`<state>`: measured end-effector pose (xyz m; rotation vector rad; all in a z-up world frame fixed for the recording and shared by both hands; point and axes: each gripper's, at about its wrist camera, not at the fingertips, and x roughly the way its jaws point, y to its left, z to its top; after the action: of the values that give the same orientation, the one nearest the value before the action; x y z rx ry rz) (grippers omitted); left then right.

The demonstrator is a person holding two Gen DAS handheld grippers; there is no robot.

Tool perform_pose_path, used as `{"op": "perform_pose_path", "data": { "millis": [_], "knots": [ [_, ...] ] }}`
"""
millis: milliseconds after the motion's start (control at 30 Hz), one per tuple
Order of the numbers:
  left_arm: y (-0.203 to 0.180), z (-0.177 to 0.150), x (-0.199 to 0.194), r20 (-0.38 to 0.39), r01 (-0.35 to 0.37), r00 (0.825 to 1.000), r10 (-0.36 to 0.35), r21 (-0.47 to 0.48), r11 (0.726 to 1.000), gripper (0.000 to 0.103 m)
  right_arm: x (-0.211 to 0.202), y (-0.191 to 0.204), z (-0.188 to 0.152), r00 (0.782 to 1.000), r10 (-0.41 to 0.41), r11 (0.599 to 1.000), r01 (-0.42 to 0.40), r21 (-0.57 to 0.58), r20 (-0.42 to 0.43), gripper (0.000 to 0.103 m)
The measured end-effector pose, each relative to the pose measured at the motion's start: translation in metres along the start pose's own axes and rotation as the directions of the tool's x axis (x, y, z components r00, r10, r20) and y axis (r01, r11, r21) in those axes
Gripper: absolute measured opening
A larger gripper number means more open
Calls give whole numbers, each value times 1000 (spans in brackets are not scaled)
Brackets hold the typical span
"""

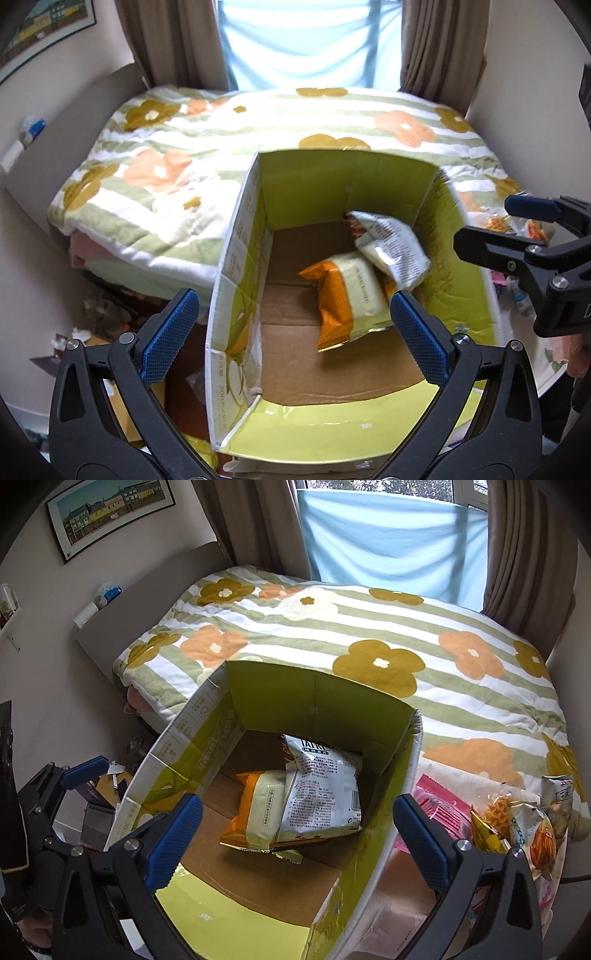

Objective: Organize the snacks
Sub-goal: 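Open both tools to drop the bags into the box and withdraw, then grasp the yellow-gold bag with left tool while right tool grasps yellow cheese-stick bag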

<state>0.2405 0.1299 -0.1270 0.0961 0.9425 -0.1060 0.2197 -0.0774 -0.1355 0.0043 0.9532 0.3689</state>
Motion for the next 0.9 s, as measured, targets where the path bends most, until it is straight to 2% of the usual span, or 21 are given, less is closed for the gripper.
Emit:
{"op": "perform_pose_path", "data": {
  "millis": [100, 267, 500, 667, 800, 900],
  "knots": [
    [-5, 4, -9, 23, 27, 999, -26, -7, 1000, 103, -14, -3, -5, 999, -38, 999, 38, 10, 21, 103],
    [-21, 12, -22, 53, 148, 988, -148, -2, 989, 103, -45, -21, -11, 993, -106, 993, 103, 49, 61, 103],
    [-66, 30, -42, 90, 173, 980, -179, 71, 982, 103, -88, -70, -21, 982, -165, 979, 151, 139, 97, 103],
    [-123, 47, -52, 103, 180, 976, -190, 105, 978, 103, -118, -120, -31, 961, -249, 960, 229, 163, 116, 103],
    [-175, 52, -47, 80, 181, 978, -190, 108, 977, 103, -131, -166, -40, 960, -261, 954, 240, 179, 101, 103],
    [-211, 52, -37, 47, 201, 978, -206, 93, 975, 103, -134, -204, -47, 968, -237, 956, 219, 193, 76, 103]
  ]
}}
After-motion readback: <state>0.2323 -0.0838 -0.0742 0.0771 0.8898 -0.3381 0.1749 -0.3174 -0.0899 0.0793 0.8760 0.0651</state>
